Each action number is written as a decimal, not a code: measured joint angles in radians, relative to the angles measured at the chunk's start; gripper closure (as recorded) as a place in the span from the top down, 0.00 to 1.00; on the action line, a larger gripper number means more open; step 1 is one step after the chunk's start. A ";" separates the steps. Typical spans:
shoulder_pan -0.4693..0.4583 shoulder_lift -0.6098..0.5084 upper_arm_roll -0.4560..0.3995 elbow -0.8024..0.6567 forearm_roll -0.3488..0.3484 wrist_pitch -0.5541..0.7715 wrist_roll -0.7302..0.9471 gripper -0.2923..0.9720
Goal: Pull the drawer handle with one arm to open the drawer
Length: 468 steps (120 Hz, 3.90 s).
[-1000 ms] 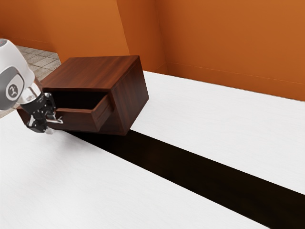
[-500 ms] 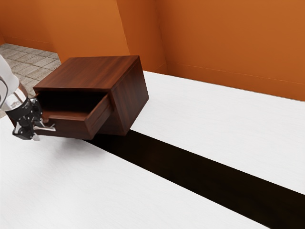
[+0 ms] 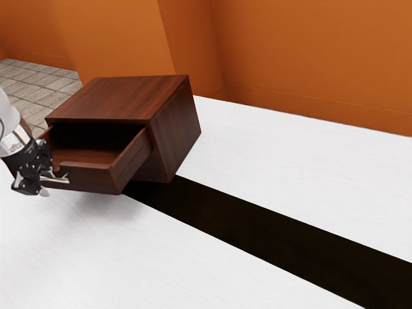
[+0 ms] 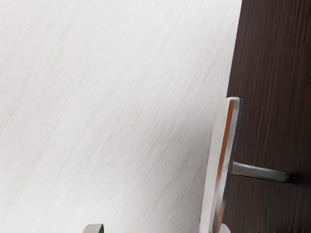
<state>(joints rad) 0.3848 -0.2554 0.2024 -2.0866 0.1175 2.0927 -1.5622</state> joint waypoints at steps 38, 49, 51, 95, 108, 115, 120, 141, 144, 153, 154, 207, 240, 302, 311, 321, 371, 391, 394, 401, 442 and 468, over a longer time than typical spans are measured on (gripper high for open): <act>0.001 0.000 -0.001 -0.001 0.001 0.000 -0.003 0.45; 0.000 0.002 -0.001 0.001 0.001 0.000 -0.004 0.47; 0.001 0.002 -0.002 0.002 0.001 0.000 -0.004 0.47; 0.002 0.006 -0.010 0.011 -0.001 -0.011 -0.007 0.50; 0.002 0.007 -0.011 0.011 -0.001 -0.016 -0.007 0.46; 0.002 0.007 -0.011 0.011 -0.001 -0.019 -0.007 0.44; 0.001 0.006 -0.011 0.010 -0.001 -0.021 -0.008 0.43; -0.012 -0.010 -0.011 0.004 -0.001 -0.037 -0.010 0.38; -0.014 -0.013 -0.011 0.004 -0.001 -0.040 -0.011 0.38; -0.017 -0.017 -0.011 0.000 -0.001 -0.047 -0.013 0.37; -0.017 -0.017 -0.011 0.000 -0.001 -0.047 -0.013 0.37; -0.030 -0.036 -0.001 -0.012 -0.002 -0.091 -0.033 0.36; -0.064 -0.053 0.033 -0.013 0.003 -0.118 -0.041 0.36; -0.066 -0.044 0.035 -0.002 0.006 -0.125 -0.047 0.47; -0.067 -0.045 0.036 0.001 0.006 -0.127 -0.047 0.47; -0.061 -0.042 0.035 0.009 0.005 -0.133 -0.048 0.48; -0.061 -0.013 0.032 0.055 0.001 -0.172 -0.055 0.50; -0.061 -0.012 0.032 0.066 0.000 -0.186 -0.057 0.52; -0.062 -0.012 0.033 0.068 0.000 -0.189 -0.057 0.53; -0.055 -0.012 0.032 0.077 0.000 -0.200 -0.058 0.53; -0.023 -0.016 0.009 0.108 -0.004 -0.259 -0.063 0.55; -0.175 -0.024 -0.057 0.204 -0.016 -0.273 -0.071 0.65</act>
<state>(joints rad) 0.2102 -0.2789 0.1456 -1.8827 0.1011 1.8201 -1.6334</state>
